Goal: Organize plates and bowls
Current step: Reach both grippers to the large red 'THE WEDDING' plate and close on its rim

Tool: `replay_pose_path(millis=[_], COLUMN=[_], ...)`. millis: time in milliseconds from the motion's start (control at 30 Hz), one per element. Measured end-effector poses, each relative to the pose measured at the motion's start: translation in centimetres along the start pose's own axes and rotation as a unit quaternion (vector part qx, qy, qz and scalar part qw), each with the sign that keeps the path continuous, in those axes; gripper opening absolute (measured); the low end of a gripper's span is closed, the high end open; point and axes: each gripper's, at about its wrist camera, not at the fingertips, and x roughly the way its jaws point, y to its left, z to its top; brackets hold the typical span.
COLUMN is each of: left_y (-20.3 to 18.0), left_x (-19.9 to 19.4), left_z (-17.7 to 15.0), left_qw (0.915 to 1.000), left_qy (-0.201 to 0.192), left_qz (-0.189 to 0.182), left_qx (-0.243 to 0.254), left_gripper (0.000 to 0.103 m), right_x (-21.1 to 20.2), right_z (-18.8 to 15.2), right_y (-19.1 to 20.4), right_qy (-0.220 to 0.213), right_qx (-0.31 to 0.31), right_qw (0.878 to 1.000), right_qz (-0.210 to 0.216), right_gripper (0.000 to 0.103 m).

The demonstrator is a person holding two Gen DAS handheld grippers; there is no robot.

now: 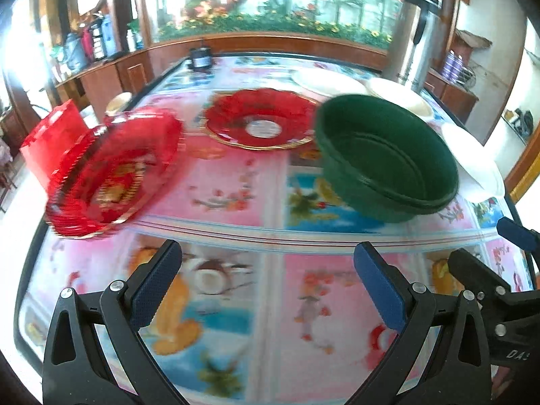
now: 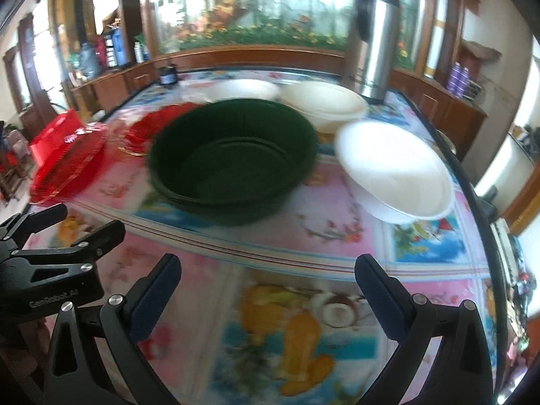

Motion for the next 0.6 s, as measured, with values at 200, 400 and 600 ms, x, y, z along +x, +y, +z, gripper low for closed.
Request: replay_pose_path(millis=[200,400,600], left_y=[5.0,10.5,17.1], left_x=[-1.2,-1.8,-1.2], left_z=[0.4,1.6,3.6], left_qw=[0.9992,0.9976,0.9932], left_qy=[-0.010,-0.017,-0.006], left_qz=[0.029,0.049,0.074], left_qx=[-0.025,-0.046,-0.089], left_gripper=[0.103,0.103,0.103], right_x=[-0.2,0.6,2.8], right_z=[1.2,2.9,5.4], right_y=[3.1,8.0,11.7], right_qy=[-0.007,-0.008,0.001], right_qx=[-0.023,-0.063,-0.094], right_qw=[0.998,0.993,0.986], right_qz=[0.053,0.098,0.135], right_gripper=[0.102,0.102,0.102])
